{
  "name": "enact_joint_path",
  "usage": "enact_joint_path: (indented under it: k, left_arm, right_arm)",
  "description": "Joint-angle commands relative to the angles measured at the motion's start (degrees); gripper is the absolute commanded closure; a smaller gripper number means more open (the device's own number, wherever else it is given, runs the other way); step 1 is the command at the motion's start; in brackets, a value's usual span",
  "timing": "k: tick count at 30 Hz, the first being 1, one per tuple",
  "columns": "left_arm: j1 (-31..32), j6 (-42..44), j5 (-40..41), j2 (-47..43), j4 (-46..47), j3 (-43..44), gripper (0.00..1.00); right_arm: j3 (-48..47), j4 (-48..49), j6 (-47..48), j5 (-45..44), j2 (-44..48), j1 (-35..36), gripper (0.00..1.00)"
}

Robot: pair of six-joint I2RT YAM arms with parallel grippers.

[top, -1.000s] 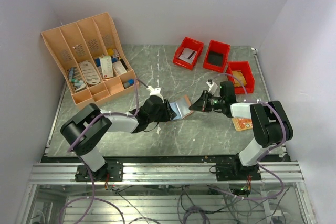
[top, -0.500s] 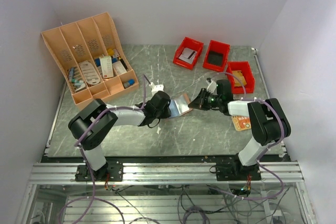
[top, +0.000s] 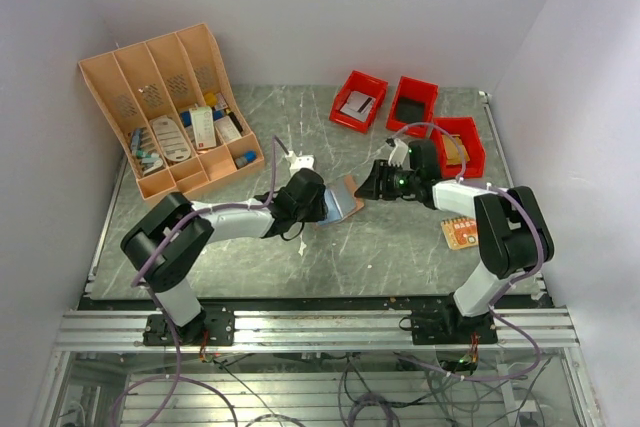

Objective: Put the credit cards into the card holder
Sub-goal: Open the card holder at the center of the board, then adjust the storage box at the center of the board.

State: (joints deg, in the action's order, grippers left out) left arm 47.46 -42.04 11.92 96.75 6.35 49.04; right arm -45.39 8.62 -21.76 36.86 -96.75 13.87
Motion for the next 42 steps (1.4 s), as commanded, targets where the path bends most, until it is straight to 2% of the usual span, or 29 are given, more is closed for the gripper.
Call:
enact_joint_path:
  k: [1,7,12,20,27,32,34,38,39,42]
  left_arm:
    - [0.2,1.2,-1.2,-2.4,1.0,0.7,0.57]
    - [0.3,1.5,-3.7,-0.5,3.9,1.4,0.58]
    - [0.3,3.2,-4.3,4.4,3.1,6.4,0.59]
    - [0.2,5.1,-6.2,11.3,3.6,12.9,0.60]
    - [0.2,6.3,-7.0,15.9,3.3,16.4,0.61]
    - [0.2,6.5,-6.9,15.1,4.7,15.4,0.60]
    - [0.2,6.6,-7.1,13.8,5.7,14.4,0.60]
    - [0.1,6.7,-7.8,11.7,8.4,12.3,0.60]
    - [0.1,6.6,-8.2,11.3,9.3,11.9,0.60]
    - [0.0,6.4,-10.0,10.9,11.3,10.9,0.59]
  right_arm:
    - [-3.2,-3.6,7.3,-0.5,1.7,-0.4,0.53]
    - [-5.4,-6.6,14.4,4.0,2.8,-1.1,0.53]
    - [-7.1,-9.4,20.4,10.8,3.2,-1.2,0.54]
    - [-10.7,-15.8,26.1,17.6,1.5,-5.1,0.55]
    - [-11.7,-19.3,31.3,16.2,3.9,-8.1,0.57]
    - [-14.6,-22.9,35.6,13.7,6.3,-14.7,0.60]
    - [-14.4,-22.4,35.6,10.0,7.8,-18.1,0.64]
    - [-14.9,-21.2,34.3,1.9,8.3,-23.2,0.91]
    - [-15.5,-21.6,34.5,0.4,8.0,-23.9,0.94]
    - [-18.3,-23.7,36.3,-3.6,6.6,-24.9,0.95]
